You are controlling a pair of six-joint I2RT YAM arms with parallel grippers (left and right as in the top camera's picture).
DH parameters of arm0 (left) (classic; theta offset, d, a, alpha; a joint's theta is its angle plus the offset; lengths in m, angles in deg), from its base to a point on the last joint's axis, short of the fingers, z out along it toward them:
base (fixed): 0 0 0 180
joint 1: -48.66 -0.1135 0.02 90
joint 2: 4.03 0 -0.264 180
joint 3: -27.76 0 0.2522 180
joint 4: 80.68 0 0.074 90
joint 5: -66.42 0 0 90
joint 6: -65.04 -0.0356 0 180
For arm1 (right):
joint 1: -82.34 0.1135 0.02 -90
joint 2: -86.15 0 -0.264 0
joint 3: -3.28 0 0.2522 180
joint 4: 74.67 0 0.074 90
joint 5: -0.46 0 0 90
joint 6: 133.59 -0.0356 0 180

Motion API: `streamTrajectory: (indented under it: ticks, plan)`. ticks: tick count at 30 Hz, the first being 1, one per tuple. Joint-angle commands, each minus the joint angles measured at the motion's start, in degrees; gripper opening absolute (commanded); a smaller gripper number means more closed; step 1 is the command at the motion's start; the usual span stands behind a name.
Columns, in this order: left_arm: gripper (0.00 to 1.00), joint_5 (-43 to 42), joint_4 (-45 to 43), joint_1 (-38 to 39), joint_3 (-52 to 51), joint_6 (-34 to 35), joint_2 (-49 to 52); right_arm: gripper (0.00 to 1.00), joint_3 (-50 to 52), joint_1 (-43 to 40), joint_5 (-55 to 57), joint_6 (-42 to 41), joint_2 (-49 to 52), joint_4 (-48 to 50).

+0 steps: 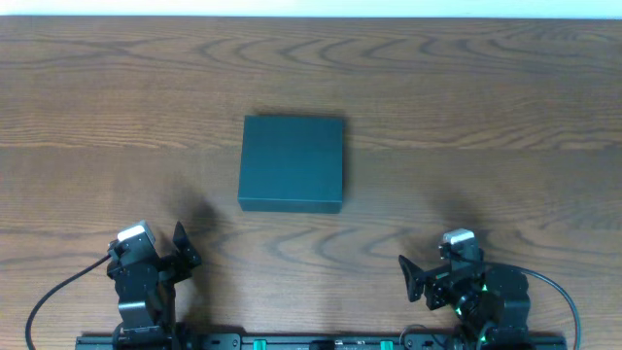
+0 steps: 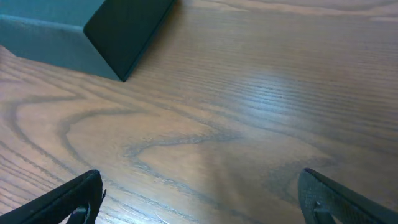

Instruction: Pack container

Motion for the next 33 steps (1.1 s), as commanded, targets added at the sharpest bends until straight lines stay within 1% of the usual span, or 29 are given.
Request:
streamTrajectory:
  ticks: [1, 33]
  plan:
    - [0.95, 1.2, -0.1, -0.4, -0.7, -0.6, -0.3, 0.99, 0.3, -0.4, 0.0, -0.8, -0.4, 0.0]
    - [0.95, 1.2, -0.1, -0.4, -0.7, -0.6, -0.3, 0.99, 0.3, -0.4, 0.0, -0.8, -0.4, 0.0]
